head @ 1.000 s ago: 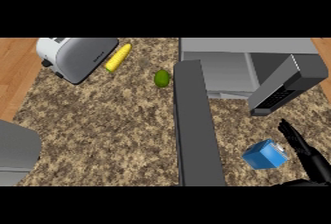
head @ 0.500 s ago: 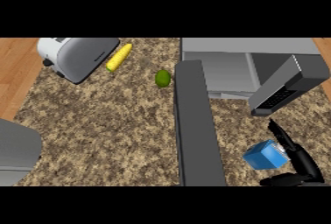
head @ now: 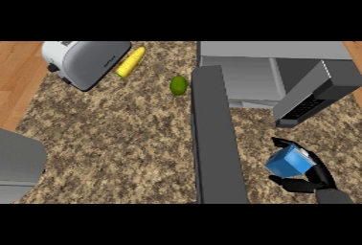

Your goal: Pick up the milk, place it into the microwave and close the microwave

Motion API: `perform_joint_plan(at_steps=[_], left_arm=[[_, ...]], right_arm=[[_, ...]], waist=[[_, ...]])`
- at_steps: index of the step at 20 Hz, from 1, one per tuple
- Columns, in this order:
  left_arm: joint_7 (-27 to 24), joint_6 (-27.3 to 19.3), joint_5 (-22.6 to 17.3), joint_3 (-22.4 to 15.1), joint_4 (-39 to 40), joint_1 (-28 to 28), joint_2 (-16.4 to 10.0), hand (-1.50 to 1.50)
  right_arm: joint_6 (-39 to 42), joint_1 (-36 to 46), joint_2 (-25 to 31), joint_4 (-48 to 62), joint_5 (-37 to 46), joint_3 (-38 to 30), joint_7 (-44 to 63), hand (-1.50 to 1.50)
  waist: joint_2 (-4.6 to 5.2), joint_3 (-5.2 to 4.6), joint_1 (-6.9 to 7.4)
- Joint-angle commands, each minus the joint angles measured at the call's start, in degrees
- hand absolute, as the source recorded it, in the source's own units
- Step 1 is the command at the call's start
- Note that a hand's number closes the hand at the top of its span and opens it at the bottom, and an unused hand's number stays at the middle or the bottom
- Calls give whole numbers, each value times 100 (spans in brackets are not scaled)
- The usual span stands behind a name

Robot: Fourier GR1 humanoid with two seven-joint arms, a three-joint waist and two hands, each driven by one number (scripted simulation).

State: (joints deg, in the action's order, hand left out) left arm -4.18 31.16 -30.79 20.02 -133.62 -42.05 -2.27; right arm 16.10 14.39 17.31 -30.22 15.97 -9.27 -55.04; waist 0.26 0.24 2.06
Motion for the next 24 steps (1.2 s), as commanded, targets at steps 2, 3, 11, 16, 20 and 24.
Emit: perform_joint_plan(at_steps=[2,3,11,16,20,24], left_arm=[[59,65,-499,12,-368,1,-46,-150],[30,201,-825,218,-509,-329,-130,-150],[111,-37,-512,-87,-525,-91,52,-150],[55,157,-759,179,-338,-172,-173,-150],[29,161,-979,270,-230,-128,-250,-150],[127,239,-781,48,-595,-465,43,-150]], right_arm=[[844,226,107,396,40,209,-907,150],[578,270,-153,428,61,265,-792,150],[678,430,-355,533,-116,393,-1237,150],[-71,721,-645,732,-481,35,-922,150],[-992,964,-1016,843,-866,-482,-589,150],[-1455,1318,-1251,1069,-693,-408,-609,150]], waist=[[4,1,-24],[-9,2,60],[14,11,0],[11,1,-5],[10,-3,-16],[3,-7,5]])
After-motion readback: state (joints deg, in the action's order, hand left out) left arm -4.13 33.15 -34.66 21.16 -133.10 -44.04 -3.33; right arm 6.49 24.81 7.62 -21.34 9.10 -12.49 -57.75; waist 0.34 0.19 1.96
